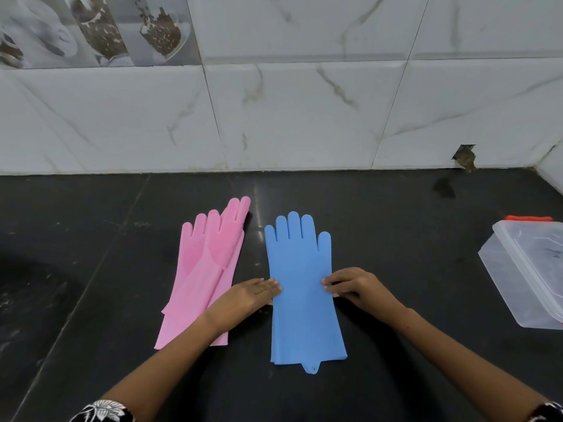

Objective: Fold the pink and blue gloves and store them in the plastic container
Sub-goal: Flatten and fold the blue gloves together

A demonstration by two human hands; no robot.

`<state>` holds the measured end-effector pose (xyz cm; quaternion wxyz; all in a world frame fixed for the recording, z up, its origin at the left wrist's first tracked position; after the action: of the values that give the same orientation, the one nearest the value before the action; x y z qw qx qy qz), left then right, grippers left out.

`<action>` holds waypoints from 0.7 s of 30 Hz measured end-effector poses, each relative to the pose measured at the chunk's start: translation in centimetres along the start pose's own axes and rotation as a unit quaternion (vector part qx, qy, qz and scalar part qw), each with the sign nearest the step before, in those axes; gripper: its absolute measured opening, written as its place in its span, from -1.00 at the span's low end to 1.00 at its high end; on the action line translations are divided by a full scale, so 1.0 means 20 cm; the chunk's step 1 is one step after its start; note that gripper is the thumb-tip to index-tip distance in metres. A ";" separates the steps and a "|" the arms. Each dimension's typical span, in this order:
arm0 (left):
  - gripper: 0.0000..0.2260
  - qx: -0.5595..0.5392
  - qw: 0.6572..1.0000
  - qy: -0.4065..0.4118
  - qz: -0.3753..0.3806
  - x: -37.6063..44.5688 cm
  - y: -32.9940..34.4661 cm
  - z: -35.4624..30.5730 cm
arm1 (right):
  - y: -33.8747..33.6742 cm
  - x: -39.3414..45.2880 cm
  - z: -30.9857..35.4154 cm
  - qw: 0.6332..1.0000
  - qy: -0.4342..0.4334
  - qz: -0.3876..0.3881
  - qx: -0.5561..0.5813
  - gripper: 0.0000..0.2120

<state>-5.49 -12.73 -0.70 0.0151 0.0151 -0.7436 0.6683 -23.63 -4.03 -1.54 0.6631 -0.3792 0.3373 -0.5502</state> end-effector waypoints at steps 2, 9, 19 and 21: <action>-0.52 0.015 1.000 0.006 -0.001 0.00 0.01 0.00 | 0.00 -0.01 0.02 1.000 -0.013 -0.026 -0.009 -0.81; -0.81 -0.194 0.970 -0.122 -0.086 0.00 -0.02 0.09 | -0.01 -0.01 -0.03 0.991 0.032 -0.095 0.088 -0.89; -0.89 -0.475 0.726 -0.447 -0.220 -0.02 0.10 0.25 | 0.03 0.00 -0.15 0.893 0.280 -0.224 0.273 -0.90; -0.88 -0.477 0.704 -0.471 -0.233 -0.01 0.11 0.26 | 0.02 0.00 -0.16 0.886 0.299 -0.230 0.271 -0.90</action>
<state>-5.35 -17.62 -3.49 -0.1768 0.4917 -0.8460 0.1057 -26.20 -4.44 -3.52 0.4629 -0.0697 0.2609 -0.8443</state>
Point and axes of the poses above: each hand's wrist, its own x-axis towards the middle knuckle, its own y-axis out of the palm, z = x × y, the point moved 8 cm from there along x, towards the middle knuckle, and after that the axes turned 15 degrees about z, right-handed, at the moved point
